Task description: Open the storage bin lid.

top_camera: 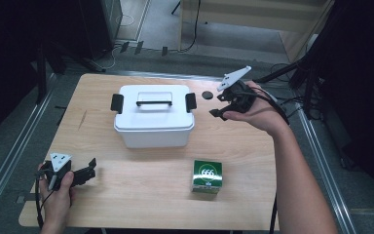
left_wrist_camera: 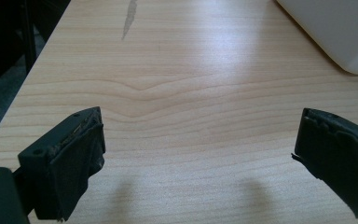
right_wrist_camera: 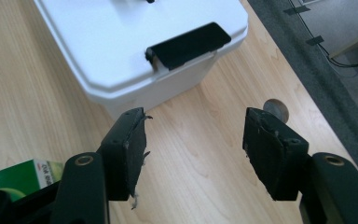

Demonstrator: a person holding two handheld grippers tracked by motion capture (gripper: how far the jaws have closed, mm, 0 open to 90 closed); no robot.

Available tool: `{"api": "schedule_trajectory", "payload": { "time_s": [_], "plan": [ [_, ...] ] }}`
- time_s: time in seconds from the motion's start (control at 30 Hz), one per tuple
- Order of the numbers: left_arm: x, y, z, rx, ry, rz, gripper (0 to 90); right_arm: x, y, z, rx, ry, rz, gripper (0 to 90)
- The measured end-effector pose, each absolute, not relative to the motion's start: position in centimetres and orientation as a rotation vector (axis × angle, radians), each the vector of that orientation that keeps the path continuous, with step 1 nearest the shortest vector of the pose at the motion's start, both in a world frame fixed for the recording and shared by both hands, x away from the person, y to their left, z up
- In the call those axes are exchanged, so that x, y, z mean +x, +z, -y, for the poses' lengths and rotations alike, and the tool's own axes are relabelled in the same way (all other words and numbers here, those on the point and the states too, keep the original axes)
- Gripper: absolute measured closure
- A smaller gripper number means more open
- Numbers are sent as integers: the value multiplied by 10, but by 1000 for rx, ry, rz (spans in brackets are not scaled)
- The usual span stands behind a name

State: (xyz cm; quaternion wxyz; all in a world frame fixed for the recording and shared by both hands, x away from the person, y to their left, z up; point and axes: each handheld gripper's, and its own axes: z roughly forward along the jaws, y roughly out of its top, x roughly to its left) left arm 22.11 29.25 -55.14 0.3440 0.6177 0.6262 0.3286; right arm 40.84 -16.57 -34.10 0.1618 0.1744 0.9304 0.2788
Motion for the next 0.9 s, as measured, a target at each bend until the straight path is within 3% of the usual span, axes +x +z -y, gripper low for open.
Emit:
{"api": "schedule_trajectory", "payload": {
  "time_s": [0.9],
  "plan": [
    [222,-552,-294,1602,832,-1644,24,425,-333,73,157,722,-2772,614]
  ]
}}
